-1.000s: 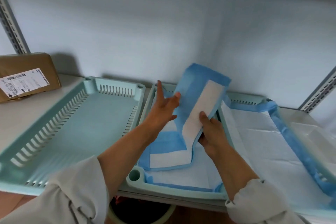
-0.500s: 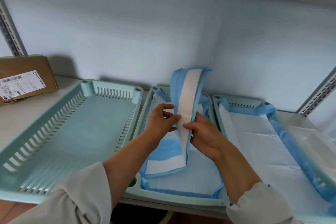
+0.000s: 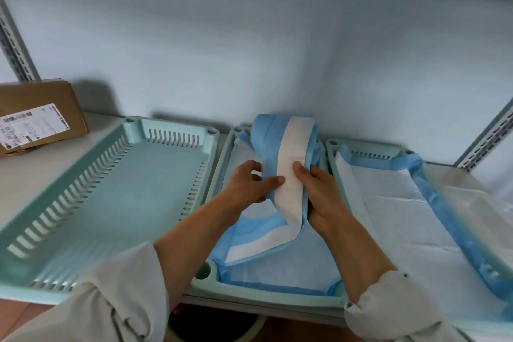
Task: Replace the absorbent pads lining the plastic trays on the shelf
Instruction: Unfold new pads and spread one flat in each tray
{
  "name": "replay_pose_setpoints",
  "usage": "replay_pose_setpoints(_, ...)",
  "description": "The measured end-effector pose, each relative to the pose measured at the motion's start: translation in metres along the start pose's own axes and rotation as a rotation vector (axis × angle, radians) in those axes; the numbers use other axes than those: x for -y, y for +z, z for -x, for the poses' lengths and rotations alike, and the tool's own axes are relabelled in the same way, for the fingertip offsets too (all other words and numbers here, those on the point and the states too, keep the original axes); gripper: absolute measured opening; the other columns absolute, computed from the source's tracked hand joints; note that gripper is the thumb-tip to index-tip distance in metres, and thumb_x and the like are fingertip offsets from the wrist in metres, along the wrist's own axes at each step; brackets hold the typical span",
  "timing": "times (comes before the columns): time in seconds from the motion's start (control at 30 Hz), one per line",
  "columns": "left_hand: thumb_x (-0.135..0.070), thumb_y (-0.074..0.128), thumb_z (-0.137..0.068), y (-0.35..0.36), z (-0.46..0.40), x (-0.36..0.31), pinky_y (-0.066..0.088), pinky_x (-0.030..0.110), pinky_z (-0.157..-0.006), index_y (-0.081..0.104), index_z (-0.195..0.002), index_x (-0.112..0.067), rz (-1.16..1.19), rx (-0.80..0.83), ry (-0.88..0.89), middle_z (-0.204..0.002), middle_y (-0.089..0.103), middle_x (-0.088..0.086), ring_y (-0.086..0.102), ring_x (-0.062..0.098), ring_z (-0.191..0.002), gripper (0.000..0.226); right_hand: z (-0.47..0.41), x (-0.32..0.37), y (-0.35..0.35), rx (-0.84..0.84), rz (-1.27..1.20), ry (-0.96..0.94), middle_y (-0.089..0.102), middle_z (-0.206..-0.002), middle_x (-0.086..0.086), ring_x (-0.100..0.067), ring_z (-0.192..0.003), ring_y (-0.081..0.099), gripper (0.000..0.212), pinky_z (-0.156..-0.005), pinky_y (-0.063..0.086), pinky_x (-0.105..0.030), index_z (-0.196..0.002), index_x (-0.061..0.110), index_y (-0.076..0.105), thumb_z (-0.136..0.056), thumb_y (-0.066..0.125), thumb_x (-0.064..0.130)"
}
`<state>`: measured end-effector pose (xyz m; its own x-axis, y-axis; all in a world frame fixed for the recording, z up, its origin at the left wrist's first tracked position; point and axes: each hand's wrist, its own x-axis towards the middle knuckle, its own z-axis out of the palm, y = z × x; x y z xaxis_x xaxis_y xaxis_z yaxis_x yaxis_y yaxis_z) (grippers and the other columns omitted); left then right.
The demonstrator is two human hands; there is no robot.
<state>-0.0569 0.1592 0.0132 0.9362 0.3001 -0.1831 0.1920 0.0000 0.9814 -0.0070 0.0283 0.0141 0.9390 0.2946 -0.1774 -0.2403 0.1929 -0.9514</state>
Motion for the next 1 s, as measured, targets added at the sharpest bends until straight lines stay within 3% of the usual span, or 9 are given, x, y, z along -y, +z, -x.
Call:
replay_pose_setpoints(0.17, -0.015, 0.06, -0.092, -0.001, -0.002, -0.005, 0.059, 0.027, -0.06, 0.05, -0.111, -0.002, 0.218, -0.267, 0.098, -0.108, 0.063, 0.019, 0.066, 0.028, -0.088, 0.025, 0.009, -0.002, 0.001, 0.318, 0.179, 0.085, 0.067, -0.117, -0.014, -0.031, -0.107, 0.064, 0.035, -0.092, 0.052, -0.039, -0.121, 0.012, 0.058, -0.093, 0.046, -0.004)
replay_pose_setpoints(0.3, -0.027, 0.061, -0.091, 0.0, -0.002, -0.006, 0.057, 0.027, -0.071, 0.051, -0.117, -0.011, 0.265, -0.164, 0.061, -0.113, 0.064, 0.008, 0.065, 0.021, -0.097, 0.032, 0.009, -0.01, -0.001, 0.129, 0.508, -0.038, 0.07, -0.104, -0.018, -0.033, -0.097, 0.066, 0.026, -0.081, 0.052, -0.04, -0.099, 0.018, 0.068, -0.095, 0.046, 0.004)
replay_pose_setpoints(0.47, -0.041, 0.069, -0.082, 0.013, 0.006, 0.007, 0.053, 0.028, -0.08, 0.055, -0.101, -0.015, -0.13, -0.001, -0.025, -0.105, 0.066, 0.007, 0.064, 0.017, -0.094, 0.036, 0.012, -0.007, 0.001, 0.059, 0.526, -0.158, 0.072, -0.098, -0.007, -0.023, -0.091, 0.069, 0.022, -0.081, 0.058, -0.037, -0.1, 0.021, 0.07, -0.096, 0.05, 0.013)
replay_pose_setpoints(0.63, -0.024, 0.055, -0.093, 0.011, 0.002, 0.005, 0.051, 0.036, -0.085, 0.052, -0.094, -0.021, -0.052, -0.154, 0.007, -0.106, 0.062, 0.009, 0.06, 0.021, -0.093, 0.005, 0.007, -0.005, -0.003, 0.077, 0.425, 0.091, 0.067, -0.093, -0.019, -0.02, -0.08, 0.057, 0.018, -0.076, 0.046, -0.034, -0.089, 0.002, 0.063, -0.094, 0.047, 0.009)
replay_pose_setpoints(0.73, -0.026, 0.057, -0.092, 0.006, 0.001, 0.008, 0.05, 0.044, -0.096, 0.049, -0.11, -0.017, 0.019, -0.099, -0.018, -0.118, 0.06, 0.011, 0.06, 0.026, -0.107, 0.021, 0.016, -0.004, -0.008, 0.22, 0.625, 0.229, 0.066, -0.101, -0.003, -0.017, -0.092, 0.06, 0.019, -0.08, 0.049, -0.034, -0.104, 0.018, 0.062, -0.09, 0.051, 0.013)
replay_pose_setpoints(0.8, -0.028, 0.063, -0.089, 0.004, 0.002, 0.012, 0.052, 0.038, -0.09, 0.048, -0.121, -0.015, -0.133, 0.06, -0.041, -0.119, 0.06, 0.009, 0.06, 0.023, -0.107, 0.038, 0.024, -0.002, -0.008, 0.315, 0.698, 0.273, 0.067, -0.108, -0.003, -0.019, -0.097, 0.064, 0.028, -0.073, 0.057, -0.035, -0.113, 0.023, 0.059, -0.09, 0.05, 0.009)
replay_pose_setpoints(0.87, -0.026, 0.064, -0.088, 0.0, 0.003, 0.015, 0.05, 0.031, -0.081, 0.056, -0.11, -0.01, -0.502, 0.127, -0.01, -0.108, 0.062, 0.01, 0.061, 0.022, -0.098, 0.028, 0.024, -0.006, -0.008, 0.25, 0.731, 0.223, 0.064, -0.11, -0.011, -0.024, -0.093, 0.065, 0.034, -0.064, 0.06, -0.036, -0.114, 0.014, 0.057, -0.09, 0.039, -0.002)
replay_pose_setpoints(0.93, -0.028, 0.062, -0.088, -0.012, 0.003, 0.011, 0.046, 0.031, -0.071, 0.055, -0.078, -0.018, -0.829, 0.027, 0.064, -0.088, 0.059, 0.007, 0.058, 0.022, -0.083, 0.015, 0.013, -0.011, -0.012, 0.066, 0.689, 0.1, 0.059, -0.113, -0.019, -0.031, -0.093, 0.063, 0.035, -0.057, 0.06, -0.035, -0.114, 0.007, 0.057, -0.09, 0.035, -0.005)
replay_pose_setpoints(1.0, -0.031, 0.06, -0.086, -0.031, 0.001, 0.001, 0.04, 0.028, -0.067, 0.042, -0.065, -0.021, -0.95, -0.163, 0.11, -0.078, 0.053, 0.002, 0.057, 0.024, -0.08, 0.03, 0.003, -0.012, -0.02, -0.098, 0.562, -0.07, 0.062, -0.109, -0.019, -0.032, -0.093, 0.063, 0.032, -0.058, 0.06, -0.034, -0.108, 0.006, 0.061, -0.089, 0.038, -0.008)
